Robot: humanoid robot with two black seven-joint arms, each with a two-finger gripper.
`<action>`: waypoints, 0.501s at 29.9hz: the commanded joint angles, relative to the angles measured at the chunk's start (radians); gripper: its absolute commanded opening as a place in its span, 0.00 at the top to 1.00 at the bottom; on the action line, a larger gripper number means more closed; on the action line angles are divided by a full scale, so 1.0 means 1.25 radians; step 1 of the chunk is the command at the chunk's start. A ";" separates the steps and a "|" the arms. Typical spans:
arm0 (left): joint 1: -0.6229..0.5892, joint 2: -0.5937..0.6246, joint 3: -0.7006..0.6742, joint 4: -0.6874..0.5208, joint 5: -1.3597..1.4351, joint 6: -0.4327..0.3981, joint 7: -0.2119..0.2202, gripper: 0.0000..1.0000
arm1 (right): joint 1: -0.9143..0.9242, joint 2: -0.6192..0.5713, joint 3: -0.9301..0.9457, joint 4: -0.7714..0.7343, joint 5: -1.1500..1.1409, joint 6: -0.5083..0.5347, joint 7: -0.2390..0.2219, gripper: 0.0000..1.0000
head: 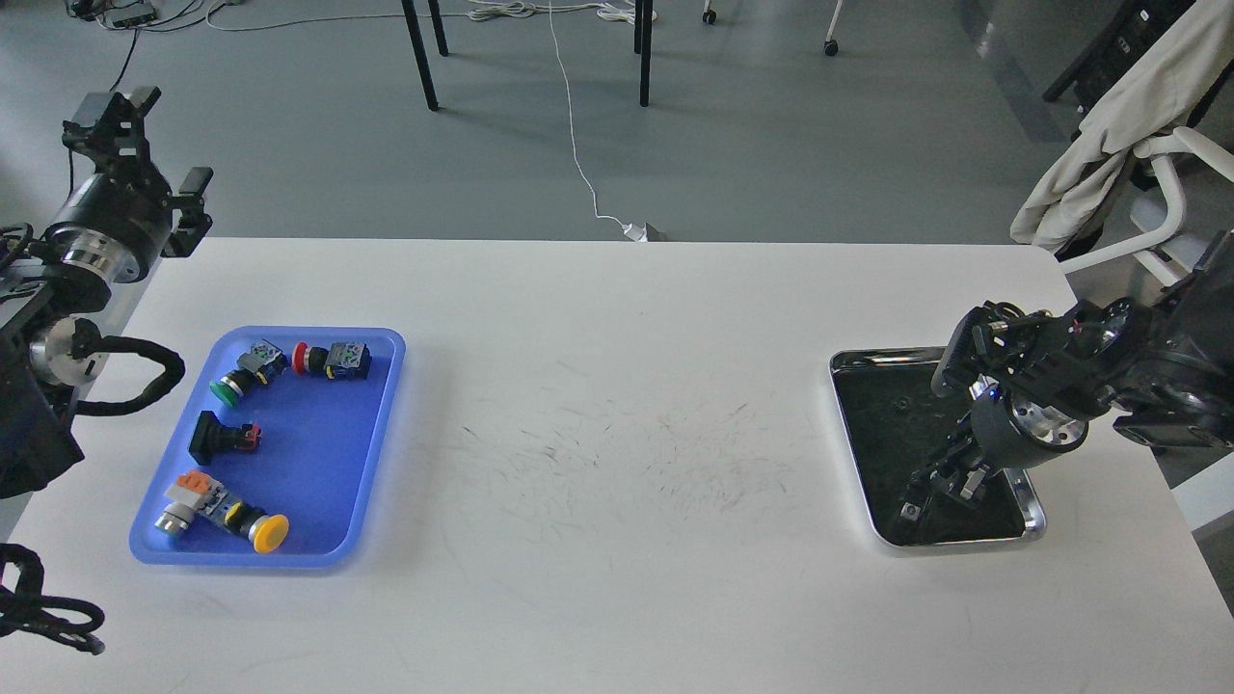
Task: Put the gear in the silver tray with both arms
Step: 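Carry the gear with the right gripper over the silver tray, then lower the gear into the silver tray, open the right gripper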
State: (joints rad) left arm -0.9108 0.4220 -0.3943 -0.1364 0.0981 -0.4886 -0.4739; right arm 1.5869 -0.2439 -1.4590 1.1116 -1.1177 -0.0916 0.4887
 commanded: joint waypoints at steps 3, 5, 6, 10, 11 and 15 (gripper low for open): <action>0.002 -0.001 0.000 0.000 0.000 0.000 0.000 0.01 | -0.009 0.000 0.001 -0.007 0.000 0.000 0.000 0.96; 0.002 -0.001 0.001 0.000 0.000 0.000 0.000 0.01 | -0.010 0.000 0.003 -0.012 0.000 0.000 0.000 0.96; 0.002 -0.001 0.001 0.000 0.000 0.000 0.000 0.01 | -0.010 0.001 0.003 -0.014 0.000 -0.002 0.000 0.95; 0.001 -0.001 0.001 0.000 0.000 0.000 0.000 0.01 | -0.012 0.001 0.004 -0.014 0.000 0.000 0.000 0.88; 0.001 -0.001 0.001 -0.001 0.000 0.000 0.000 0.01 | -0.010 0.001 0.004 -0.015 0.002 0.000 0.000 0.85; 0.001 0.000 0.001 0.000 0.000 0.000 0.000 0.01 | -0.010 0.001 0.004 -0.014 0.009 0.000 0.000 0.74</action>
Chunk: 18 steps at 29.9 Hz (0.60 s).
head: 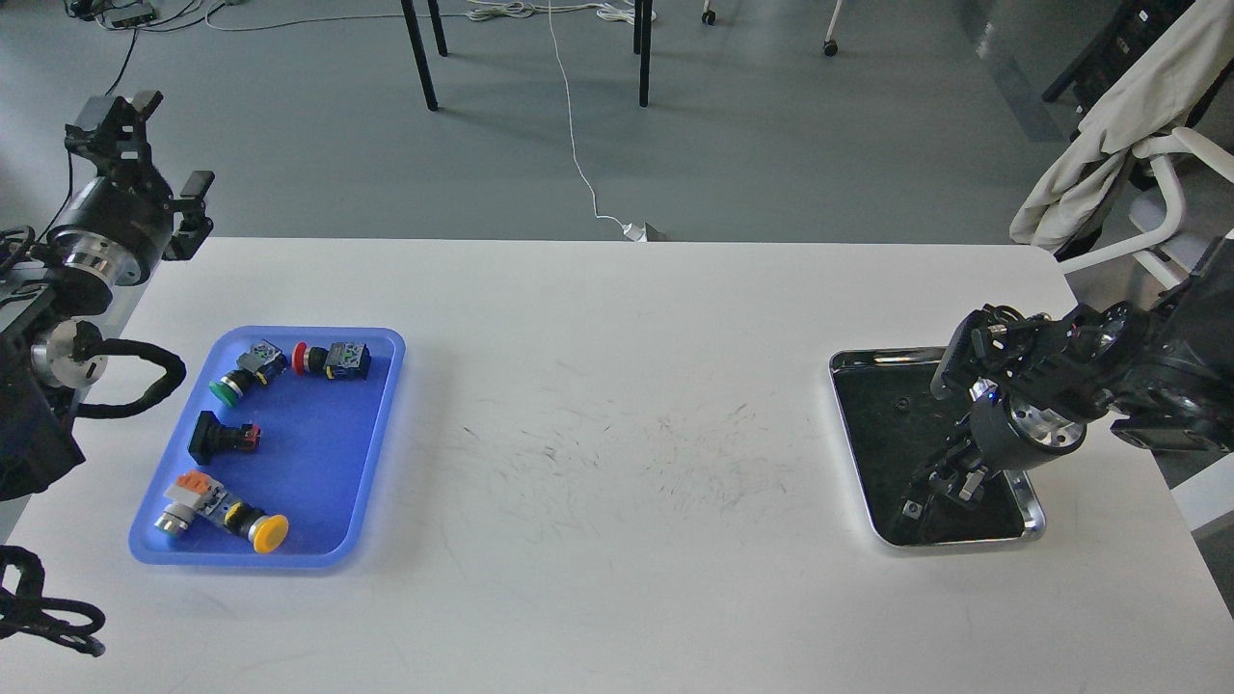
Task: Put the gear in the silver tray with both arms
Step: 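Lower the gear into the silver tray, open the right gripper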
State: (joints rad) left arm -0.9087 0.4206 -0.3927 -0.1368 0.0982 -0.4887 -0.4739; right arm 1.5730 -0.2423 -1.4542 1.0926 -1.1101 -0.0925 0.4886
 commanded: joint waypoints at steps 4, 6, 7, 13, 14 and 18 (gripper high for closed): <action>-0.001 0.000 0.000 0.000 0.000 0.000 0.000 0.01 | 0.007 -0.001 0.004 0.002 0.008 0.000 0.000 0.62; 0.000 0.001 0.000 -0.001 0.000 0.000 0.000 0.01 | 0.010 -0.001 0.004 0.003 0.009 0.000 0.000 0.55; -0.001 0.000 0.001 0.000 0.000 0.000 0.000 0.01 | 0.012 -0.001 0.005 0.005 0.009 0.000 0.000 0.49; 0.000 0.000 0.000 0.000 0.000 0.000 0.000 0.01 | 0.026 -0.004 0.016 0.002 0.055 -0.001 0.000 0.24; 0.000 0.000 0.001 0.000 0.000 0.000 0.000 0.01 | 0.034 -0.005 0.027 0.003 0.083 0.000 0.000 0.18; 0.000 0.000 0.001 0.000 0.000 0.000 0.000 0.01 | 0.057 0.000 0.044 0.007 0.160 0.002 0.000 0.10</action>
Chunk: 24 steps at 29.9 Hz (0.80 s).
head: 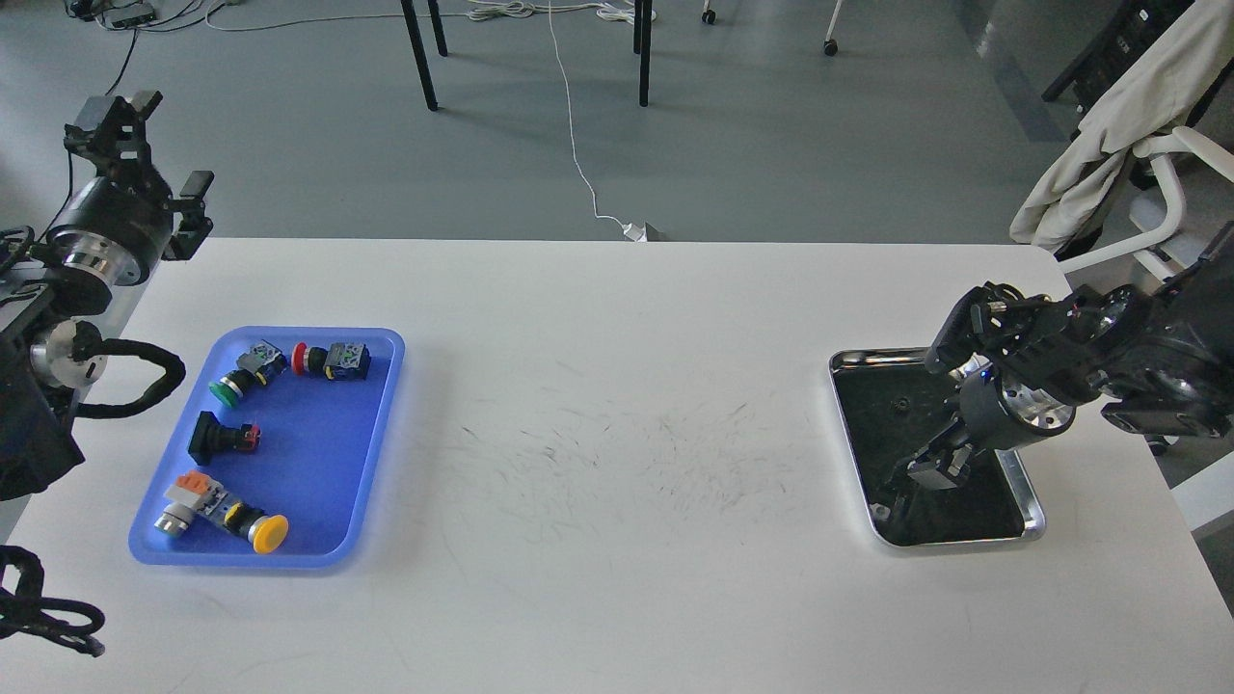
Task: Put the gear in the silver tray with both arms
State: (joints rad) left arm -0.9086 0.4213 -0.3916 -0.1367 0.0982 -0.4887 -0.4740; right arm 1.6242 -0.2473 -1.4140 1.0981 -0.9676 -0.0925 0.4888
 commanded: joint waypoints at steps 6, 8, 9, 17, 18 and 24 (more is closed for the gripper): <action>0.000 -0.001 0.000 0.000 0.001 0.000 0.001 0.01 | 0.055 -0.002 0.089 -0.013 0.116 0.003 0.000 0.08; 0.000 0.000 0.000 0.000 0.001 0.000 0.001 0.01 | 0.066 -0.007 0.097 -0.032 0.172 0.003 0.000 0.07; 0.002 0.000 0.002 0.000 0.001 0.000 0.001 0.01 | 0.071 -0.011 0.097 -0.035 0.203 0.003 0.000 0.06; 0.007 0.002 0.002 0.000 0.002 0.000 0.010 0.01 | 0.090 -0.099 0.146 -0.040 0.411 -0.008 0.000 0.06; 0.007 0.002 0.002 0.000 0.002 0.000 0.010 0.01 | 0.090 -0.120 0.163 -0.040 0.429 -0.008 0.000 0.06; 0.005 0.000 0.002 -0.002 0.004 0.000 0.010 0.01 | 0.056 -0.258 0.320 -0.040 0.473 -0.022 0.000 0.05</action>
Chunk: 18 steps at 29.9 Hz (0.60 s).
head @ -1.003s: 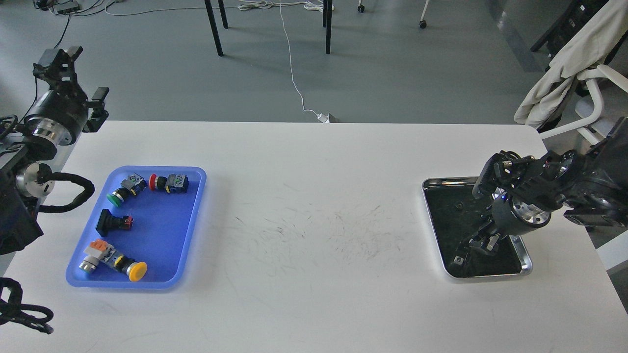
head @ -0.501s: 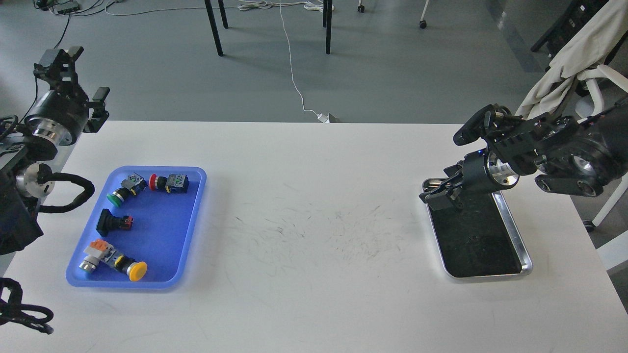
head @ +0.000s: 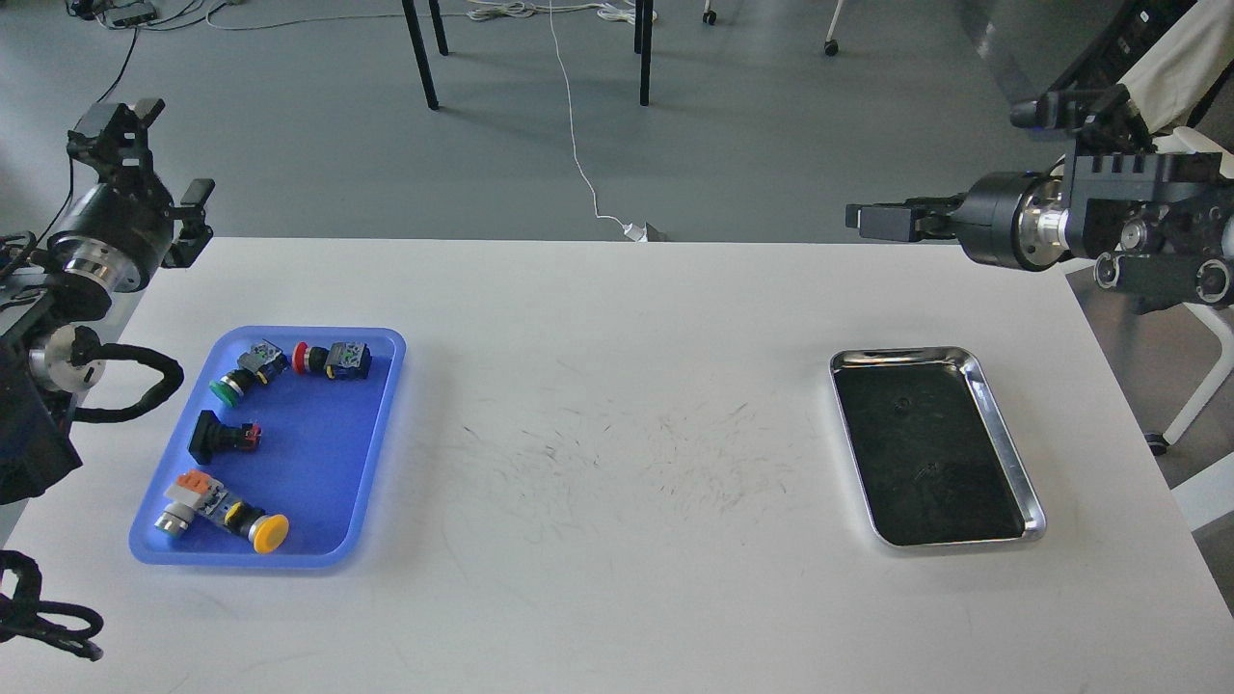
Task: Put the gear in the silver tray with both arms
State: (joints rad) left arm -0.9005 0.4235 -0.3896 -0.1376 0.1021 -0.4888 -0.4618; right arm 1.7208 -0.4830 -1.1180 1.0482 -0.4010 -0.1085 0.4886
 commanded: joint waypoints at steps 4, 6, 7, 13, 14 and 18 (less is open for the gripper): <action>-0.002 0.000 0.000 -0.006 -0.001 0.000 0.005 0.01 | -0.084 -0.135 0.208 -0.003 0.039 -0.016 0.000 0.04; -0.001 0.000 0.001 -0.003 -0.001 0.000 0.017 0.01 | -0.111 -0.162 0.265 -0.008 0.037 -0.022 0.000 0.03; -0.001 0.000 0.001 -0.002 -0.001 0.000 0.028 0.01 | -0.127 -0.172 0.292 -0.014 0.039 -0.027 0.000 0.02; -0.002 -0.001 -0.011 0.000 -0.003 0.000 0.144 0.01 | -0.268 -0.200 0.494 -0.067 0.083 -0.064 0.000 0.02; -0.002 -0.001 -0.011 0.000 -0.003 0.000 0.145 0.01 | -0.292 -0.204 0.532 -0.064 0.101 -0.064 0.000 0.02; -0.006 -0.001 -0.026 -0.005 -0.008 0.000 0.145 0.01 | -0.382 -0.227 0.676 -0.073 0.164 -0.071 0.000 0.02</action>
State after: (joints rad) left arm -0.9059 0.4213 -0.4067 -0.1397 0.0967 -0.4886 -0.2835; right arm 1.3209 -0.7441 -0.3874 0.9625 -0.2499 -0.1905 0.4888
